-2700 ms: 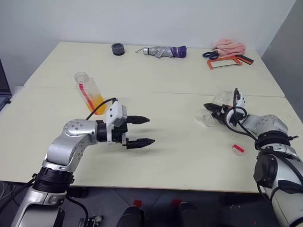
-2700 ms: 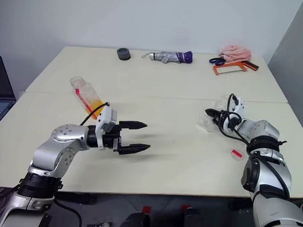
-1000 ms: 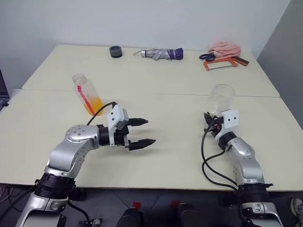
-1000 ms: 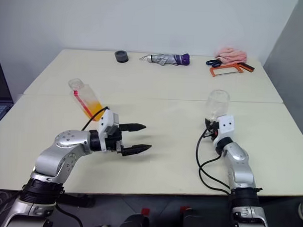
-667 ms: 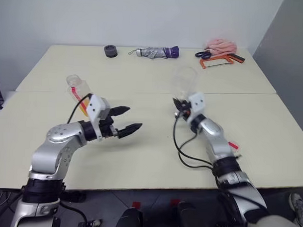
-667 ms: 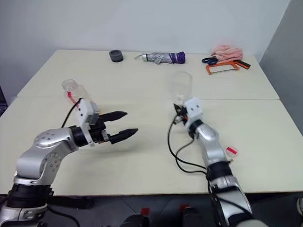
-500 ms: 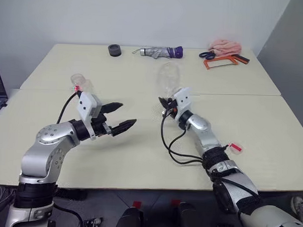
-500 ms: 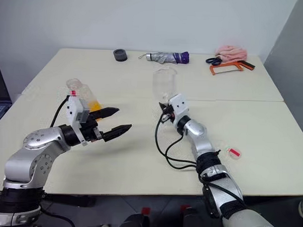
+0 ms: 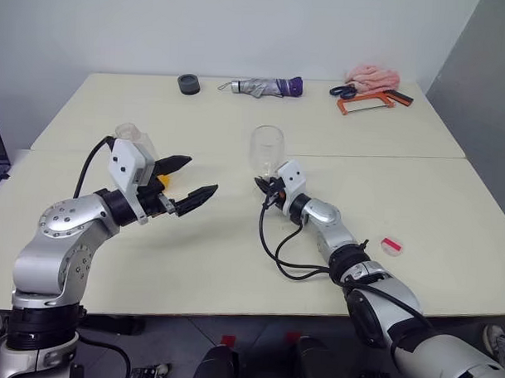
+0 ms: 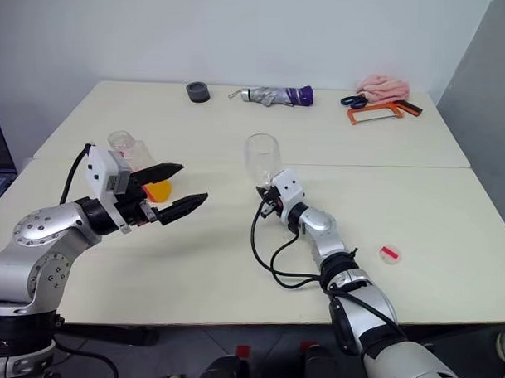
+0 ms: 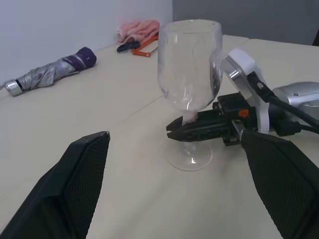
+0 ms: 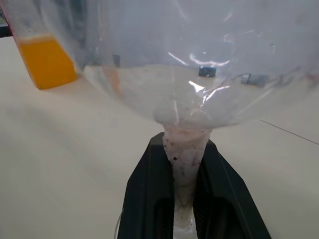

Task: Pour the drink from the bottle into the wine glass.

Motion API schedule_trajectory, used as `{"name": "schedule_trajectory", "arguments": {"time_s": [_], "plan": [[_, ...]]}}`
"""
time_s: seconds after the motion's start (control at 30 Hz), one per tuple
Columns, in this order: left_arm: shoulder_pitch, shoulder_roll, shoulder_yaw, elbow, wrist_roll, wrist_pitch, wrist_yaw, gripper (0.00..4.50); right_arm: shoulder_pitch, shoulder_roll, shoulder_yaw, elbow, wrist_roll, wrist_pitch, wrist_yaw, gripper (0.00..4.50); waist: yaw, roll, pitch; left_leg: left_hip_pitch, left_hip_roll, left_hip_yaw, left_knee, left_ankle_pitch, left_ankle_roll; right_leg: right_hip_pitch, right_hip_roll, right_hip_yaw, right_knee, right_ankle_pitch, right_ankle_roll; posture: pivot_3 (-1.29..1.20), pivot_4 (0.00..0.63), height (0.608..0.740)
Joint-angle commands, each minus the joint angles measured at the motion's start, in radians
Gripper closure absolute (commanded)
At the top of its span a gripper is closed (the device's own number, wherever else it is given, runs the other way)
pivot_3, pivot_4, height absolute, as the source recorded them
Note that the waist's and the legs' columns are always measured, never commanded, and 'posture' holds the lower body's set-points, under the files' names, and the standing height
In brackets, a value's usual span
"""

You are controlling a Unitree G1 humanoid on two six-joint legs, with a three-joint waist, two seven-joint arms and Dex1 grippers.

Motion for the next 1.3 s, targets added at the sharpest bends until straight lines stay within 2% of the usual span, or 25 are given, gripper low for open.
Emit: {"name": "schedule_trajectory", "arguments": {"time_s": [0.03,0.33,0.37,0.6,0.9,1.1,1.3], "plan": [[-0.031,0.01,0.013,-0.045,-0.035,0.004,0.002,0.0,0.0,0.008,-0.002,-0.006,-0.009,-0.022,-0.003,3.36,0.0,0.0,0.0,0.0,0.0,0.0,0.0,0.0,0.0,0.0,0.0,0.0,0.0,0.0,0.0,0.0,0.15,0.74],[-0.073,0.002,-0.012,-0.03,-0.04,-0.007,-0.001,0.0,0.042,0.007,-0.005,-0.06,0.0,-0.02,0.016,0.19,0.0,0.0,0.0,0.0,0.0,0.0,0.0,0.0,0.0,0.0,0.0,0.0,0.0,0.0,0.0,0.0,0.15,0.74],[-0.073,0.002,-0.012,-0.031,-0.04,-0.009,-0.001,0.0,0.05,0.004,-0.004,-0.071,0.001,-0.02,0.021,0.02,0.0,0.0,0.0,0.0,0.0,0.0,0.0,0.0,0.0,0.0,0.0,0.0,0.0,0.0,0.0,0.0,0.15,0.74],[-0.066,-0.002,-0.002,-0.056,-0.044,-0.015,0.018,0.0,0.176,-0.042,0.008,-0.274,0.017,0.036,0.085,0.02,0.001,0.0,0.0,0.0,0.0,0.0,0.0,0.0,0.0,0.0,0.0,0.0,0.0,0.0,0.0,0.0,0.15,0.74],[0.062,-0.038,0.015,-0.116,-0.01,-0.037,0.105,0.0,0.46,-0.158,0.049,-0.854,0.061,0.303,0.132,0.02,0.006,0.0,0.0,-0.001,0.001,0.0,0.0,0.0,0.0,0.0,0.0,0.0,0.0,0.0,0.0,0.0,0.15,0.74],[0.209,-0.124,0.025,-0.07,0.08,-0.125,0.218,0.0,0.609,-0.333,0.092,-1.248,0.192,0.543,0.296,0.02,0.018,0.0,0.0,-0.001,0.0,-0.001,0.0,0.0,0.0,0.0,0.0,0.0,-0.001,0.0,0.0,0.0,0.15,0.74],[0.228,-0.24,0.067,0.058,0.205,-0.256,0.419,0.0,0.63,-0.447,0.091,-1.452,0.28,0.682,0.34,0.02,0.034,-0.001,0.0,-0.001,0.001,-0.002,0.001,0.0,0.001,0.002,0.0,-0.001,-0.002,0.0,0.001,0.0,0.15,0.74]]}}
